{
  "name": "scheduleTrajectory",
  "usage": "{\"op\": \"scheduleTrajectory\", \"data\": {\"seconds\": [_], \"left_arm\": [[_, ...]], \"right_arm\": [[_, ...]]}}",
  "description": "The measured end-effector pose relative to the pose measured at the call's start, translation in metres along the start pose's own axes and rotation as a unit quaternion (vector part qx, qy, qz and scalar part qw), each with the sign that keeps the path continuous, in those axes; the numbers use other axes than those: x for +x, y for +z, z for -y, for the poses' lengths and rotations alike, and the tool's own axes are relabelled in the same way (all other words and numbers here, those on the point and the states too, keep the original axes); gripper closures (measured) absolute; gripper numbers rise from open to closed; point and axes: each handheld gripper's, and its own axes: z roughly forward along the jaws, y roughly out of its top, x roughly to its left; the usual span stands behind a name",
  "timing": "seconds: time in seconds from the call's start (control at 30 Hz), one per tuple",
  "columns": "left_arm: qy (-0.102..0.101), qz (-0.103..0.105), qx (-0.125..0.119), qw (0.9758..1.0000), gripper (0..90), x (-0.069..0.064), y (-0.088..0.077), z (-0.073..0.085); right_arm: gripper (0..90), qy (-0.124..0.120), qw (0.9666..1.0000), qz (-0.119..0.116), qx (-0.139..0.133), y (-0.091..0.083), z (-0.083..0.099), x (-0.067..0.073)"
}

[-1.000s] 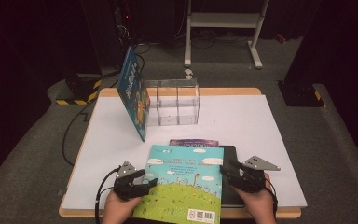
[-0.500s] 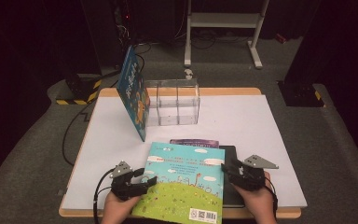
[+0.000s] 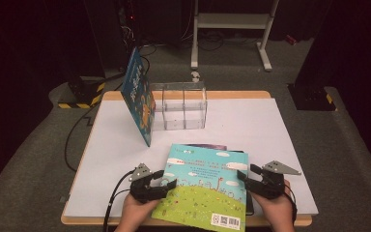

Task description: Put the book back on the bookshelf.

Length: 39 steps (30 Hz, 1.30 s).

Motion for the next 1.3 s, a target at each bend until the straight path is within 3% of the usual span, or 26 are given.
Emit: {"op": "scheduleTrajectory", "data": {"seconds": [0.13, 0.4, 0.6, 0.83, 0.93, 1.03, 1.3], "left_arm": [[-0.002, 0.001, -0.005, 1.0, 29.6, -0.001, 0.0, 0.0], [-0.003, 0.0, -0.005, 1.0, 30.2, -0.002, 0.0, 0.0], [0.007, -0.006, -0.008, 0.9999, 34.3, -0.001, 0.0, -0.001], [0.007, 0.005, -0.005, 1.0, 33.7, 0.001, 0.002, -0.001], [-0.014, 0.005, -0.004, 0.9999, 25.3, 0.005, 0.001, 0.001], [-0.032, 0.029, 0.001, 0.9991, 24.1, 0.006, 0.003, 0.004], [-0.018, 0.021, -0.001, 0.9996, 24.1, 0.0, 0.004, 0.003]], "right_arm": [[27.0, 0.024, 0.9996, -0.007, 0.01, 0.004, 0.004, 0.008], [20.8, 0.05, 0.9985, -0.004, 0.022, 0.013, 0.0, 0.006], [18.4, 0.051, 0.9982, -0.004, 0.031, 0.016, -0.004, 0.006], [18.3, 0.052, 0.9982, -0.013, 0.025, 0.011, 0.001, 0.007], [18.3, 0.054, 0.9981, -0.015, 0.026, 0.009, 0.003, 0.007], [17.8, 0.062, 0.9975, -0.023, 0.026, 0.007, 0.007, 0.005], [15.3, 0.07, 0.9969, -0.022, 0.03, 0.006, 0.009, 0.007]]}}
